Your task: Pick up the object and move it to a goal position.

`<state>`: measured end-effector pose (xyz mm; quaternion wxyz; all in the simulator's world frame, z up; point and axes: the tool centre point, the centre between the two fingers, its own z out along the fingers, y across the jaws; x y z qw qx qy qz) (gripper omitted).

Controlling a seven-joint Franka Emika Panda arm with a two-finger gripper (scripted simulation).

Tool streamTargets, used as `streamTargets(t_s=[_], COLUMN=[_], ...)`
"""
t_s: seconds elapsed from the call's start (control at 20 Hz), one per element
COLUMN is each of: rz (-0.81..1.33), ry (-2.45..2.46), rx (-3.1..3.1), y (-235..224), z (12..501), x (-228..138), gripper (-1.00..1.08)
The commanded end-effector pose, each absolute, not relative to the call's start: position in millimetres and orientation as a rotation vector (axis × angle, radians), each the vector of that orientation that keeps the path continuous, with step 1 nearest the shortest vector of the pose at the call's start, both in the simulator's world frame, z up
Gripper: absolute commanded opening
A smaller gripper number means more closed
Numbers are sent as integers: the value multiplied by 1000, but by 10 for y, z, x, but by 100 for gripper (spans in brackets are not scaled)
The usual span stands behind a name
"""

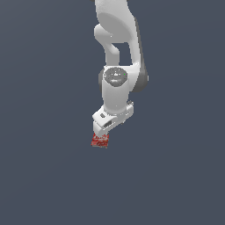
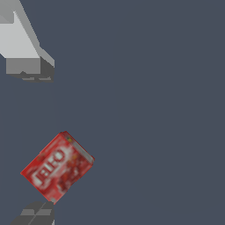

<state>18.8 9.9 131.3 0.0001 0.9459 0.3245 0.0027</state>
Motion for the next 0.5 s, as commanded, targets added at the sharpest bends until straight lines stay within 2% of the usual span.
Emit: streamTargets(t_s=[0.0,0.45], rz=[7,1], ry=[1111,1421], rx=[2937,2798], y=[39,-175], z=[1262,1080], x=[202,243], gripper=[100,100])
